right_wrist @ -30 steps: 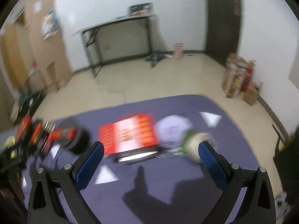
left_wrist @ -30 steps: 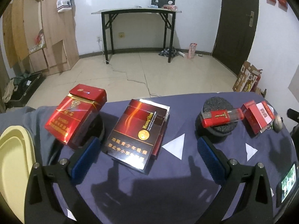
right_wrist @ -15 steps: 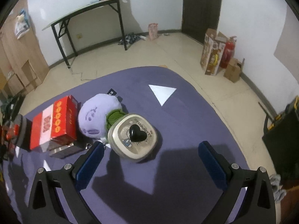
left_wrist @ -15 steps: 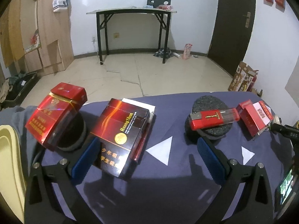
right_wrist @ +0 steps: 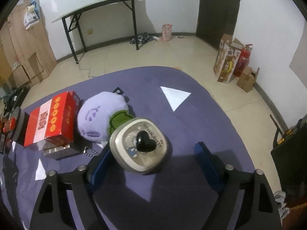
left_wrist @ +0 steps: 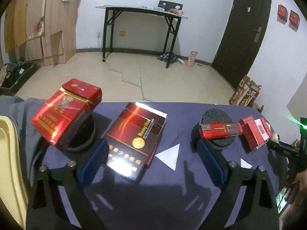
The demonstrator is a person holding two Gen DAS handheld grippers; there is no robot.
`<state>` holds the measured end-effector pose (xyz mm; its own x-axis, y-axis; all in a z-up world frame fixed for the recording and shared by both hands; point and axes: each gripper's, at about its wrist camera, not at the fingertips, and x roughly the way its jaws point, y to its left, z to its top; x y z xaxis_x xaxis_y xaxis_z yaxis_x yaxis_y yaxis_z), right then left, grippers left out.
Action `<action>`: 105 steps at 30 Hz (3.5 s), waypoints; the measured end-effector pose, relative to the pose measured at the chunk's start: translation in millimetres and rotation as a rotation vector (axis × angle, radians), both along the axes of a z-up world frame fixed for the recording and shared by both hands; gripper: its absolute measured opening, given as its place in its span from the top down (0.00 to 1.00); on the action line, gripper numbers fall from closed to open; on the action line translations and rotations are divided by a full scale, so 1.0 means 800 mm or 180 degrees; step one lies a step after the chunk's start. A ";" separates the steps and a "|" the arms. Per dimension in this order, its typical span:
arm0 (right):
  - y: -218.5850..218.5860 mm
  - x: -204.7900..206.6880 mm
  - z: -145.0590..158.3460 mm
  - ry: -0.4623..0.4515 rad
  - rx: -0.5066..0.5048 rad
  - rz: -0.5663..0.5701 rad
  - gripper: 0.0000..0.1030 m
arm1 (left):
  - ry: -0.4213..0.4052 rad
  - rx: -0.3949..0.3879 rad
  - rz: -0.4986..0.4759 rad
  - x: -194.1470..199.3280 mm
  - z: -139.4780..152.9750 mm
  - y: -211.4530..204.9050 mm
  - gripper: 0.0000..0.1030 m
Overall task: Organize rigid objects
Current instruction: 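Grasp the beige round container with black heart knob using the right tool, then grasp the dark red Hongshan cigarette pack with the left tool, then place the dark red pack in the yellow tray with left tool while right places beige container there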
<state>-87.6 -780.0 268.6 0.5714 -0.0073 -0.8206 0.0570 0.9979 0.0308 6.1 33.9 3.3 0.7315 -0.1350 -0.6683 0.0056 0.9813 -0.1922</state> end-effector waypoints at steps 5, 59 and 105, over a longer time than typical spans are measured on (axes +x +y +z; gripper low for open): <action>-0.007 -0.006 0.005 0.0011 0.0148 0.0158 0.49 | -0.0109 0.0230 -0.0032 -0.013 0.019 0.014 0.08; 0.014 -0.008 0.013 0.0109 -0.0061 0.0154 0.50 | 0.0358 0.0728 -0.0079 0.018 -0.032 0.003 0.17; 0.677 -0.226 0.070 -0.0366 -0.0246 0.4596 0.51 | 0.0339 -0.0525 0.2335 -0.223 -0.023 0.381 0.43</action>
<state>-268.4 -238.0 324.9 0.1801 0.5794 -0.7949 -0.9793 0.1814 -0.0897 -172.6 339.1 -15.3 0.6049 0.2569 -0.7537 -0.6643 0.6848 -0.2997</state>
